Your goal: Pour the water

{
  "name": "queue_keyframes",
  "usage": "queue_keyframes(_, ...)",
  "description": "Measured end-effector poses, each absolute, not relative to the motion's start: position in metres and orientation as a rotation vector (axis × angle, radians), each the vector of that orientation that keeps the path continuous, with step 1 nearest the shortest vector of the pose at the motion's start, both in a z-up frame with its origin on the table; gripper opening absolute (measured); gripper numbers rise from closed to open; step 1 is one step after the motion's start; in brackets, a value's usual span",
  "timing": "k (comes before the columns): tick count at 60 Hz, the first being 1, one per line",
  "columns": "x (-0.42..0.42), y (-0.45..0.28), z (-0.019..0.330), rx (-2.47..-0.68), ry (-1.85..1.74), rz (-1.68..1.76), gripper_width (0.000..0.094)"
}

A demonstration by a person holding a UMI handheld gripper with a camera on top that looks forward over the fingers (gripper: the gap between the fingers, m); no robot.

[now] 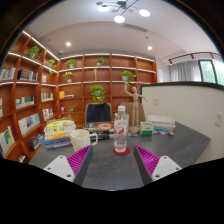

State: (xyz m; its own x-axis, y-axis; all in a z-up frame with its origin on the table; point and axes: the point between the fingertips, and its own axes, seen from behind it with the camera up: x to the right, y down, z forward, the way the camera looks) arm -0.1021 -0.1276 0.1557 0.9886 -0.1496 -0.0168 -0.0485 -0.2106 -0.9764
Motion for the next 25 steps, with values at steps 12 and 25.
queue_keyframes(12,-0.106,-0.149,0.152,-1.825,0.078,-0.078,0.0868)
queue_keyframes(25,-0.104,-0.152,0.161,-1.811,0.069,-0.078,0.0869)
